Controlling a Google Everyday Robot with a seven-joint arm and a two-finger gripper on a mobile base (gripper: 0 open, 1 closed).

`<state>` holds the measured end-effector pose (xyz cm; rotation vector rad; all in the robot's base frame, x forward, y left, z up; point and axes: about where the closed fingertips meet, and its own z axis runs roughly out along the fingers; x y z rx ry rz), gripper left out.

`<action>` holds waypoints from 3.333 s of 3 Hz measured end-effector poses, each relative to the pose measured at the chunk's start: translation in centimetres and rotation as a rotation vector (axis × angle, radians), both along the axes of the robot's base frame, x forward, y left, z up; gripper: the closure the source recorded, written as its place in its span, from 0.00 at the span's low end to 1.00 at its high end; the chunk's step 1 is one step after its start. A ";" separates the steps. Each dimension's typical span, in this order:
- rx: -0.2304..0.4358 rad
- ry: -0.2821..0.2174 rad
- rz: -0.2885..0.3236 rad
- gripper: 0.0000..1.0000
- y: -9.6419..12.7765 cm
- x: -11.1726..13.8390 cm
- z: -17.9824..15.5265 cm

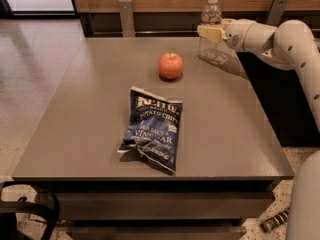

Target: Move water bottle near blue chip bag

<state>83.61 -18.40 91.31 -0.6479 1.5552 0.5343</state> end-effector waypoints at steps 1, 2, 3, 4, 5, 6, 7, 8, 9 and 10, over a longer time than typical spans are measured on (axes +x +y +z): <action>0.001 0.001 0.004 0.87 0.3 0.1 -0.1; 0.001 0.002 0.009 1.00 0.7 0.1 -0.2; 0.001 0.002 0.009 1.00 0.7 0.1 -0.2; 0.034 -0.005 0.014 1.00 0.2 -0.5 0.7; 0.113 0.007 0.000 1.00 -2.8 -2.6 3.1; 0.146 0.013 -0.010 1.00 -4.7 -4.0 4.6; 0.153 0.032 -0.015 1.00 -6.2 -7.1 6.8; 0.137 0.054 -0.019 1.00 -6.5 -10.9 8.6; 0.119 0.060 -0.015 1.00 -5.3 -14.9 9.5; 0.130 0.041 0.025 1.00 -2.2 -19.8 8.8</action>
Offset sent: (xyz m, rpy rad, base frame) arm 0.0007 0.0036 -0.0009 0.0008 0.0013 0.0047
